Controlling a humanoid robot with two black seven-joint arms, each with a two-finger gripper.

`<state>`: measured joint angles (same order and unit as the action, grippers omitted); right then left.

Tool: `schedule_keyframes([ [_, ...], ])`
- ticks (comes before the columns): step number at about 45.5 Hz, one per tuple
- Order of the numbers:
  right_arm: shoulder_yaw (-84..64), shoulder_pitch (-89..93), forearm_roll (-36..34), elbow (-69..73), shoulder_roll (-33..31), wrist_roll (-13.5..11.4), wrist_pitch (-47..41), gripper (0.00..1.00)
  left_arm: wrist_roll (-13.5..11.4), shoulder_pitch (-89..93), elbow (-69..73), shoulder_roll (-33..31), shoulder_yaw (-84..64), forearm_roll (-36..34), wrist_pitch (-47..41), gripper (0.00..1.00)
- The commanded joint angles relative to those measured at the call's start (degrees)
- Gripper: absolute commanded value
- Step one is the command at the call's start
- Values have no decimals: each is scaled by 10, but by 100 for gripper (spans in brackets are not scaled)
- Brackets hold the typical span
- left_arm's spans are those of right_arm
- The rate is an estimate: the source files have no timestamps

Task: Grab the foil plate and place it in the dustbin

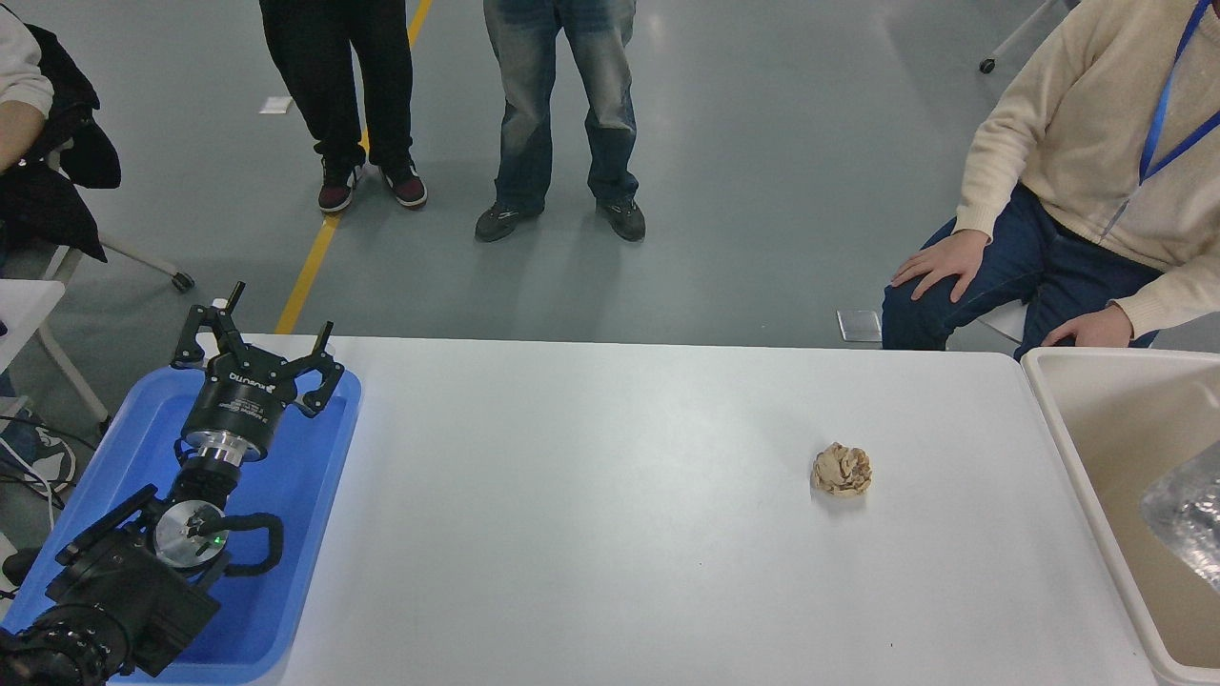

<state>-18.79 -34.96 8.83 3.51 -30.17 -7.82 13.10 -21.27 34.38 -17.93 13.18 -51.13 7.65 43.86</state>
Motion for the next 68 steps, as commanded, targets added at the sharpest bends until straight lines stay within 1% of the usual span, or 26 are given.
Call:
schedule_keyframes([
  [1,0,0,0,4,0,1,17,100,0,1,0,0,1,0,0,100],
  [7,3,-5,0,13,-2,1,16,100,0,1,0,0,1,0,0,100],
  [11,4,-14,0,58,-8,1,16,100,0,1,0,0,1,0,0,100],
  [13,4,-22,0,93,-28,1,16,100,0,1,0,0,0,0,0,100],
  [16,1,-42,8,154,-75,0,15,100,0,1,0,0,0,0,0,100],
  [17,-5,-60,11,206,-99,0,13,100,0,1,0,-1,1,0,0,100],
  [24,-46,-88,10,318,-140,-3,11,100,1,2,0,-1,0,0,0,100],
  [28,-114,-139,10,402,-169,-3,8,100,1,2,0,-1,1,0,0,100],
  [31,-184,-198,9,474,-199,-3,-13,100,1,2,0,-1,1,0,0,100],
  [34,-259,-269,8,534,-215,-3,-49,100,1,2,0,-2,1,0,0,100],
  [38,-347,-365,8,588,-220,-3,-112,100,1,2,-1,-2,1,0,0,100],
  [45,-462,-506,8,638,-212,-3,-264,100,3,2,-1,-2,1,-1,0,100],
  [52,-514,-613,10,641,-200,-2,-445,100,3,2,0,-2,1,-1,0,100],
  [58,-517,-676,25,642,-189,-2,-570,100,4,2,0,-2,1,0,0,100],
  [62,-521,-716,40,642,-159,-3,-581,100,4,3,0,-2,1,-1,0,100],
  [68,-537,-781,49,664,-88,-3,-581,100,4,3,-1,-2,1,-1,0,100],
])
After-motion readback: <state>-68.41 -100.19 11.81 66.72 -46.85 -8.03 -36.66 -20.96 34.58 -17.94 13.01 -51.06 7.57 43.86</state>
